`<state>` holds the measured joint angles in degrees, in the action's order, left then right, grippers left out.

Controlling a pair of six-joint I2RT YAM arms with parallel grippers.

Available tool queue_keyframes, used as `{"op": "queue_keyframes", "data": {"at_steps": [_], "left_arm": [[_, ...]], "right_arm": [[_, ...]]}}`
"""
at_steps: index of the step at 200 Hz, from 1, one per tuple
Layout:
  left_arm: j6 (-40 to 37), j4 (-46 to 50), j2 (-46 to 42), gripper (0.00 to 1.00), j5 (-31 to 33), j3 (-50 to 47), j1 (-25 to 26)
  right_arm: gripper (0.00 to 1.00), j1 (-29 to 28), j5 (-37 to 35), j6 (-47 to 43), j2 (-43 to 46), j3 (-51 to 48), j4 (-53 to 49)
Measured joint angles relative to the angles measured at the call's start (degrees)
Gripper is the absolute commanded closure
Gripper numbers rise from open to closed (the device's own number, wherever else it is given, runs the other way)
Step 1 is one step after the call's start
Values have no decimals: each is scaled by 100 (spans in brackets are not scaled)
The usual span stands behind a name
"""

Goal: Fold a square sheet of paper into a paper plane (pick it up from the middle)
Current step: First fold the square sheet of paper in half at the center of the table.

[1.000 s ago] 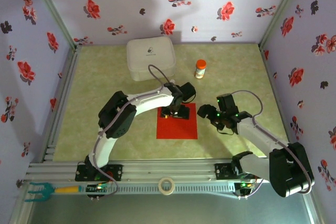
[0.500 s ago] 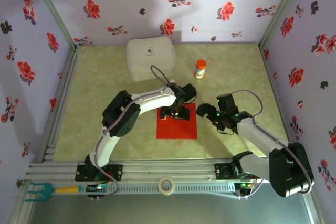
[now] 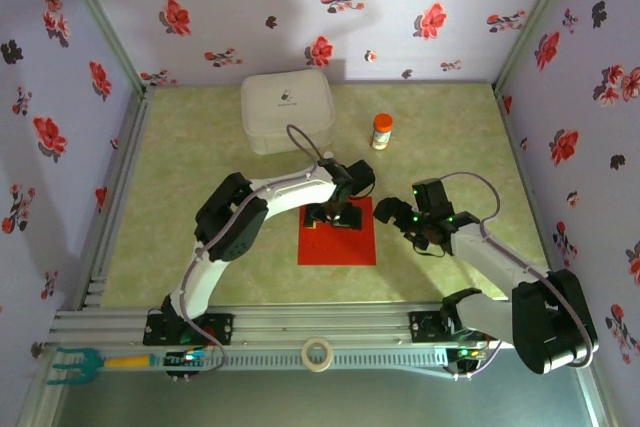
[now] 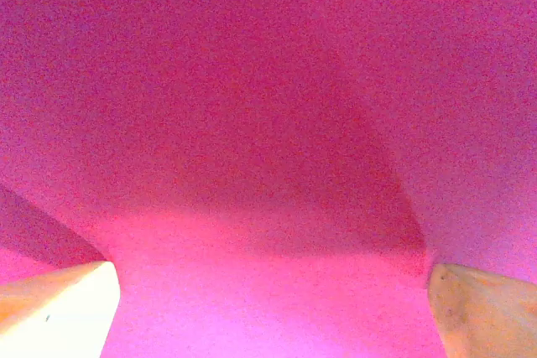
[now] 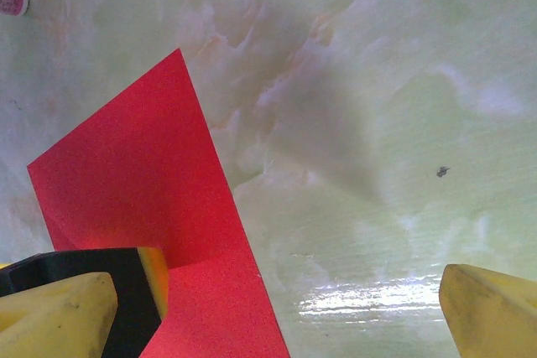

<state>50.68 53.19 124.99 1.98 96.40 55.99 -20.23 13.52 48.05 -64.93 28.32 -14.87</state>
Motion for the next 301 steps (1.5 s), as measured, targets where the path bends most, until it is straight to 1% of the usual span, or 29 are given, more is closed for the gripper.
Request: {"op": "queue_keyframes", "data": {"at_steps": [44,115,139,182,209,250,269,279,301], "left_arm": [[20,0,0,4,44,173,55],[127,0,7,5,61,184,72],[133,-31,76,6,57,181,72],[151,-81,129,10,66,133,70],[157,-85,122,15,94,109,70],[170,-254,-2,22,138,-101,68],[170,-306,-48,23,157,-175,66],[170,-306,-48,26,164,-175,63],[170,-321,-70,27,177,-208,63]], "right_arm": [[1,0,0,0,-2,0,2],[1,0,2,-2,-4,0,4],[1,0,2,-205,-17,0,4],[1,0,-74,-737,-2,-37,-4],[1,0,-136,-911,216,-262,4],[1,0,-297,-1019,507,-407,-68],[1,0,-426,-1019,649,-407,-216],[1,0,-466,-1021,730,-407,-313],[1,0,-522,-1023,940,-404,-570]]}}
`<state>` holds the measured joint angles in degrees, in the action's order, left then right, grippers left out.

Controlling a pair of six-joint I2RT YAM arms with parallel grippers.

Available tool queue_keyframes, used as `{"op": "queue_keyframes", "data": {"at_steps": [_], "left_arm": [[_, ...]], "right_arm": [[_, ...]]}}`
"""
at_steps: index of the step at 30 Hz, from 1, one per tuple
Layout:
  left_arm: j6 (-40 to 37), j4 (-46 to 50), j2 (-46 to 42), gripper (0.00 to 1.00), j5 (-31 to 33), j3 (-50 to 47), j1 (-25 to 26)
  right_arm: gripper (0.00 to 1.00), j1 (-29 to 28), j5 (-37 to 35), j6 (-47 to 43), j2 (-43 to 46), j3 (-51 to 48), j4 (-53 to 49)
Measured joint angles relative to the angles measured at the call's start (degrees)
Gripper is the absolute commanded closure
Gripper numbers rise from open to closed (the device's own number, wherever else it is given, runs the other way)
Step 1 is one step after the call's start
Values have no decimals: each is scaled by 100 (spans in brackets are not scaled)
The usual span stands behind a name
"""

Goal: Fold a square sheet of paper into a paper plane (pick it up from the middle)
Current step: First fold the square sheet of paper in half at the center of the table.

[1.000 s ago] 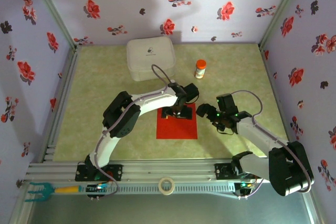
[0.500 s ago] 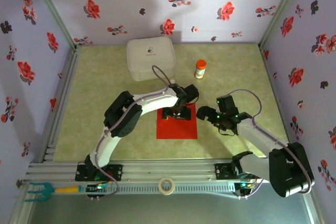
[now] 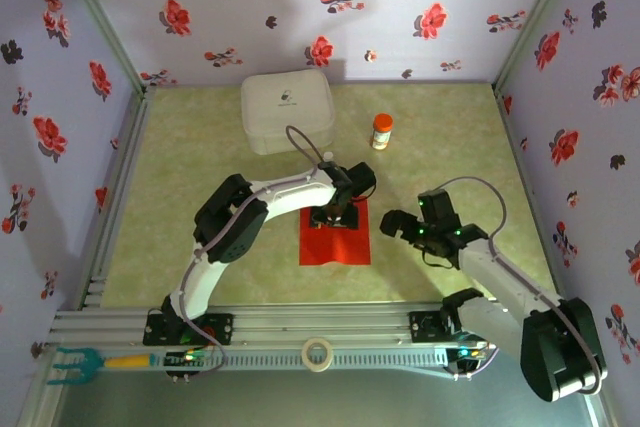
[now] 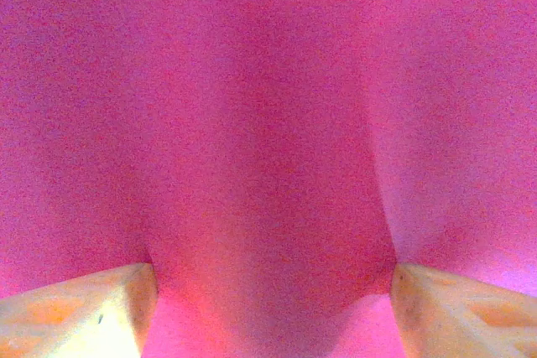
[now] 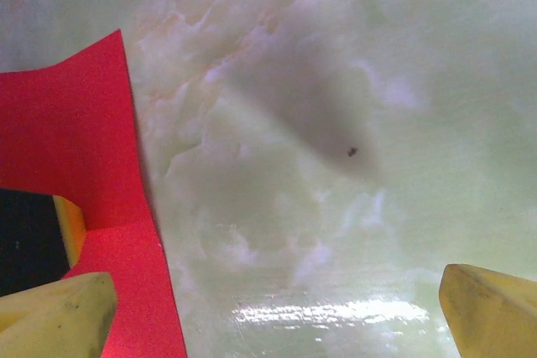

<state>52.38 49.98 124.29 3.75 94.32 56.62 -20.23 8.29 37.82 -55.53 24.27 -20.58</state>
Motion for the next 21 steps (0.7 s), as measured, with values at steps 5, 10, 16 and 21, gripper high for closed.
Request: {"op": "queue_keyframes", "data": {"at_steps": [5,10,16,21], "left_arm": [[0,-122,-76,28,20,-136,2],[0,-155,-103,31,39,-177,0],[2,-149,-105,33,61,-181,0],[2,-153,-111,39,61,-181,0]], "right_arm": [[1,0,-125,2,175,26,-350],[1,-7,-302,2,120,240,-726],[1,-7,-319,4,131,354,-852],[1,-7,-254,94,149,378,-955]]}}
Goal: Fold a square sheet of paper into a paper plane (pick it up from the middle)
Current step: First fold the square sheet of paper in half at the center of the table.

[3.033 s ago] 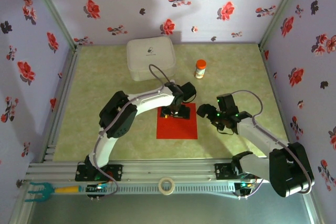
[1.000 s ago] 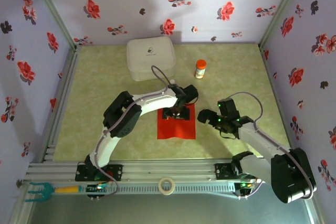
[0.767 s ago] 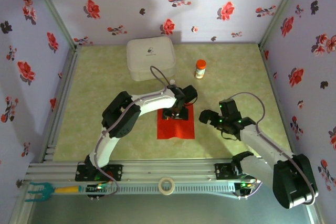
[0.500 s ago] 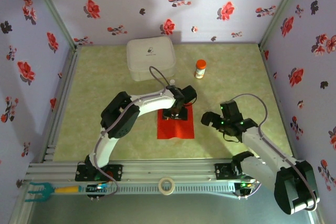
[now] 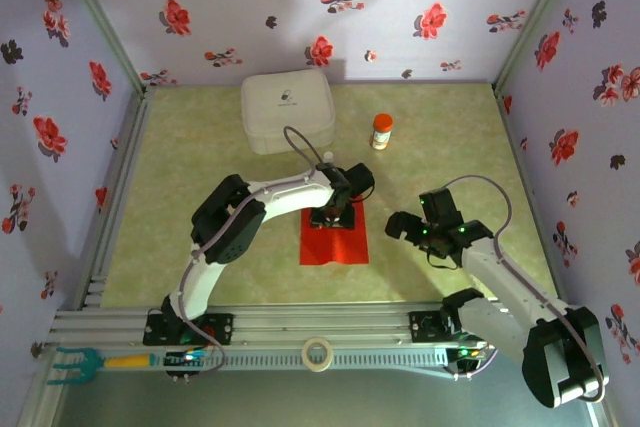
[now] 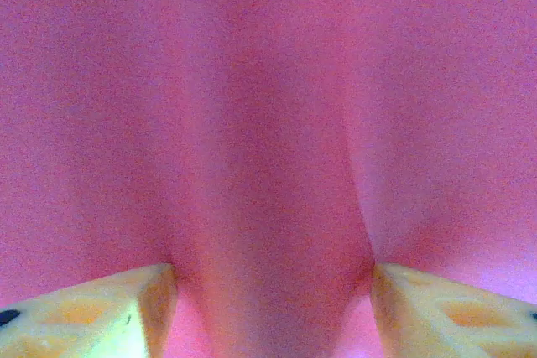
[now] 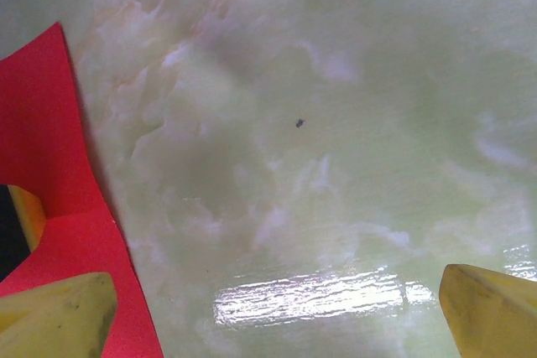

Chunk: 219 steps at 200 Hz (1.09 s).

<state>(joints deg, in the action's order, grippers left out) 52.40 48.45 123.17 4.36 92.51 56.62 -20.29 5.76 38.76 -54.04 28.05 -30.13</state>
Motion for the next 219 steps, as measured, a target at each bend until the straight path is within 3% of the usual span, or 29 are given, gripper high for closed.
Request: {"op": "queue_keyframes", "data": {"at_steps": [55,140,219], "left_arm": [[-2,-247,-190,48,17,-273,0],[-26,-564,-317,55,11,-404,2],[-31,-1502,-1604,57,-256,-1333,-232]], "right_arm": [[1,-11,74,63,11,407,-492],[1,-76,-407,63,68,852,-1182],[1,-74,-339,85,-59,671,297]]}}
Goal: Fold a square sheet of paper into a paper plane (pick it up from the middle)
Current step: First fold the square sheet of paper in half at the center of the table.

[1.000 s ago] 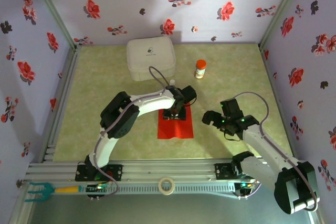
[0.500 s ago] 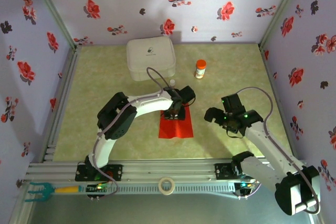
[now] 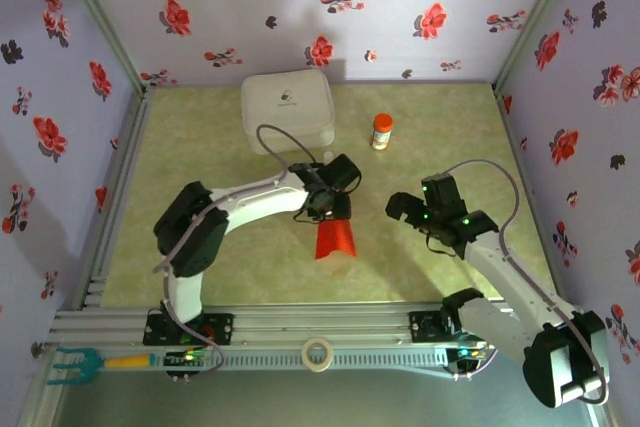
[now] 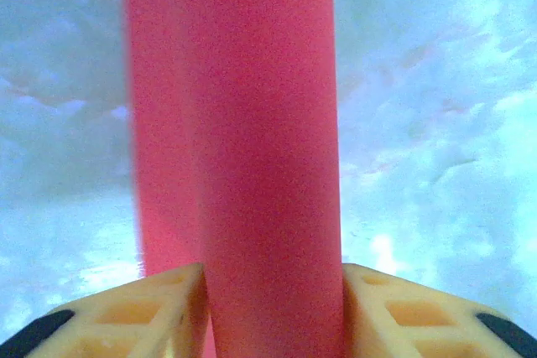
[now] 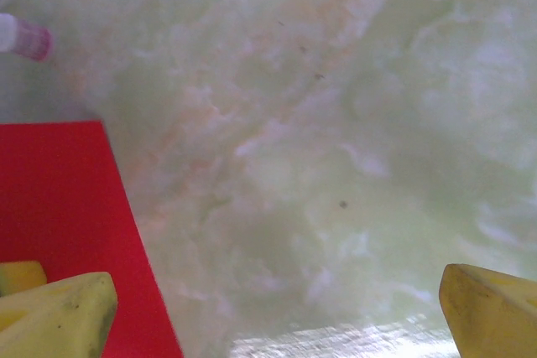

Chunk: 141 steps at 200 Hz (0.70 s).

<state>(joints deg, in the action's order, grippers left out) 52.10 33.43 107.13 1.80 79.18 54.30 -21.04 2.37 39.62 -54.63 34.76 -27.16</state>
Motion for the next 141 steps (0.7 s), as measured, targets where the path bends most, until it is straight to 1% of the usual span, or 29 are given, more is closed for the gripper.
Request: {"op": "queue_keyframes", "data": {"at_steps": [31,61,101,123,141], "left_arm": [[20,-1025,-673,58,-579,-828,-337],[140,-2070,-1014,58,-1285,-1508,-623],[538,-3609,-1075,59,-2234,-2208,-846],[802,-4323,-1019,59,-2605,-2500,-885],[1119,-5053,-807,60,-2852,-2693,-894]], "right_arm": [[1,0,402,197,-146,-20,527],[1,0,708,382,-153,-114,831],[1,0,1080,601,-157,-186,1172],[1,0,1364,765,-210,-299,1508],[1,0,1609,953,-317,-400,1840]]}}
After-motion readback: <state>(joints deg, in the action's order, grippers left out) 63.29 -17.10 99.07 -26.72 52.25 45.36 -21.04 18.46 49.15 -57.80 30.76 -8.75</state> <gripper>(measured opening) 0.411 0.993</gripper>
